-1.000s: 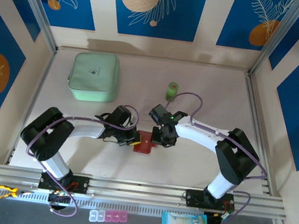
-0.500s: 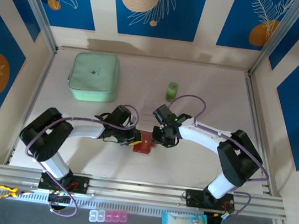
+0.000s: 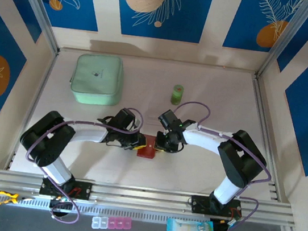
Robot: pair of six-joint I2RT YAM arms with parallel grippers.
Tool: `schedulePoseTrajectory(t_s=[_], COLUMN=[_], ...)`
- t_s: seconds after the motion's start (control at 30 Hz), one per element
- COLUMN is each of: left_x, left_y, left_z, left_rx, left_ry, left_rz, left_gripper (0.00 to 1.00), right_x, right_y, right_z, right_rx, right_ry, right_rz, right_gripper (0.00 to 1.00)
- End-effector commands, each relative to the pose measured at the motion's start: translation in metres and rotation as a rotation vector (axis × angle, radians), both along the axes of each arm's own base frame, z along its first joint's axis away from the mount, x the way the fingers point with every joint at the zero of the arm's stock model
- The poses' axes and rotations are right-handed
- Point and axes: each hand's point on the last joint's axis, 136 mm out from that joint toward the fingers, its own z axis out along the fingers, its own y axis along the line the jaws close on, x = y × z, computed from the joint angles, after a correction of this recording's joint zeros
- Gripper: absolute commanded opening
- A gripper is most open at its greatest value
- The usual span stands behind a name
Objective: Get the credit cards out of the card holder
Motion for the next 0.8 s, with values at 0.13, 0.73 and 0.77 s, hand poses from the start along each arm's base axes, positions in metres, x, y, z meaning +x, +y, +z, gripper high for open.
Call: schedulePoseTrajectory(t_s=[0.13, 0.73, 0.77], left_x=[-0.003, 0.019, 0.019], left_y=[0.007, 0.049, 0.050], left_z=[0.007, 0.052, 0.053], left_rx=[0.052, 0.171, 0.169], left_ry=[0.000, -0.245, -0.249], left_rz=[0.002, 0.064, 0.063], left_gripper=[0.24, 0.38, 0.38], right_x=[-0.001, 0.004, 0.004], right_y=[-0.004, -0.019, -0.018], right_z=[-0.001, 0.045, 0.048], right_rx=[0.001, 0.037, 0.041], right_ry=[0.011, -0.073, -0.077], right_rz=[-0.006, 0.113, 0.118], right_gripper=[0.11, 0.02, 0.02])
